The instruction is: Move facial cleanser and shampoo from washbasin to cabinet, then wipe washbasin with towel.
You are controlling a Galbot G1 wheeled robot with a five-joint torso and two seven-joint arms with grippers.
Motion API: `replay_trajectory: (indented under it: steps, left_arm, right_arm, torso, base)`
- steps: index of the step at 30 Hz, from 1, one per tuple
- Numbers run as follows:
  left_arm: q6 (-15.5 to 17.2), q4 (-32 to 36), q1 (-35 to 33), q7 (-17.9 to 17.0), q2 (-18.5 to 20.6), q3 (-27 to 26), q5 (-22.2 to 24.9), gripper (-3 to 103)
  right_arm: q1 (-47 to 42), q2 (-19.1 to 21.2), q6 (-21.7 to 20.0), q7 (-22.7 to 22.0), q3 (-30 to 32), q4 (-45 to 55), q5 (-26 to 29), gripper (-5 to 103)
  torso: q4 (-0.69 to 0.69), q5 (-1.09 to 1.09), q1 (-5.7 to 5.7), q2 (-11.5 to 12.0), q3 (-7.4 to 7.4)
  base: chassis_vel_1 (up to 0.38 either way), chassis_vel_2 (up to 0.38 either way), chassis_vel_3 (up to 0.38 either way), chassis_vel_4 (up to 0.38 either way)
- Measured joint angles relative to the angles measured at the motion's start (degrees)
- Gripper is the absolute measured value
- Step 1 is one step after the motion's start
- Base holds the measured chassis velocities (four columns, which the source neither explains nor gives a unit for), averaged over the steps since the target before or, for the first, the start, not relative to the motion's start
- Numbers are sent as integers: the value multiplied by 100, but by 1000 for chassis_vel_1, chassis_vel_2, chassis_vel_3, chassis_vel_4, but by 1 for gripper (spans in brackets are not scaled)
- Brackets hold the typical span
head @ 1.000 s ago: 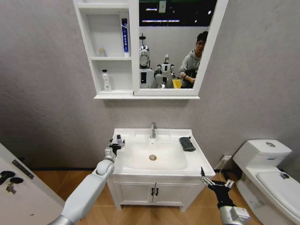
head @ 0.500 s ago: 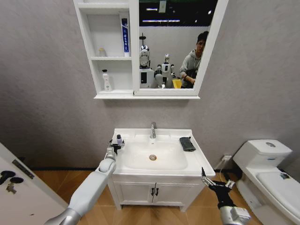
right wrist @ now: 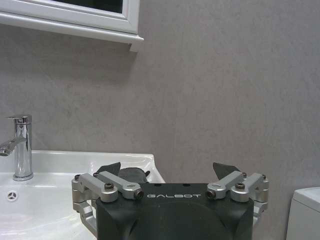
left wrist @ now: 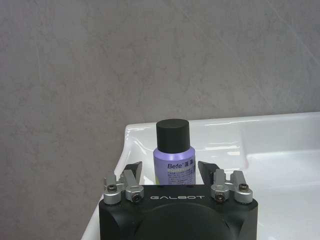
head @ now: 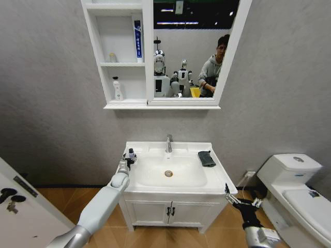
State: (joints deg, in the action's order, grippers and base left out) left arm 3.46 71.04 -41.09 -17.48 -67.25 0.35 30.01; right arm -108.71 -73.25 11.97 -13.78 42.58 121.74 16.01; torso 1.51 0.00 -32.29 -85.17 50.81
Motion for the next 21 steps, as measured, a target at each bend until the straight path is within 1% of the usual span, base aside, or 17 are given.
replay_trajectory:
  steps: [1, 2, 3, 4, 6, 10, 17, 21]
  left_arm:
    - [0, 0, 0, 0, 0, 0, 0, 70]
    - [-12, -12, 2, 37, -2, 0, 1, 64]
    - [-21, -16, 4, 83, -1, 0, 1, 53]
    - [-21, -16, 4, 83, -1, 0, 1, 53]
    - [-38, -13, 4, 166, 19, 2, 12, 43]
    - [-80, 10, -8, 197, 37, 6, 22, 42]
    - [-88, 296, -90, 269, 192, -18, 140, 42]
    - [75, 1091, -204, 280, 687, -73, 341, 42]
  right_arm:
    - [0, 0, 0, 0, 0, 0, 0, 100]
    - [-5, -1, 8, 1, 0, -16, -9, 100]
    - [-7, -2, 14, 2, 1, -23, -14, 100]
    - [-7, -2, 14, 2, 1, -23, -14, 100]
    - [-2, -5, 16, 2, 5, -26, -13, 100]
    - [15, -5, 16, 2, 0, -48, -16, 100]
    - [27, -9, 14, 1, -25, -50, -27, 100]
    - [23, 18, 9, -4, 0, -23, -15, 100]
  torso:
    - [0, 0, 0, 0, 0]
    - [0, 0, 0, 0, 0]
    - [0, 0, 0, 0, 0]
    - [0, 0, 0, 0, 0]
    - [0, 0, 0, 0, 0]
    - [0, 0, 0, -1, 0]
    - [0, -1, 1, 0, 0]
    - [0, -1, 1, -1, 0]
  base:
    - [0, 0, 0, 0]
    - [0, 0, 0, 0]
    - [0, 0, 0, 0]
    - [0, 0, 0, 0]
    - [0, 0, 0, 0]
    - [0, 0, 0, 0]
    - [0, 0, 0, 0]
    - [0, 0, 0, 0]
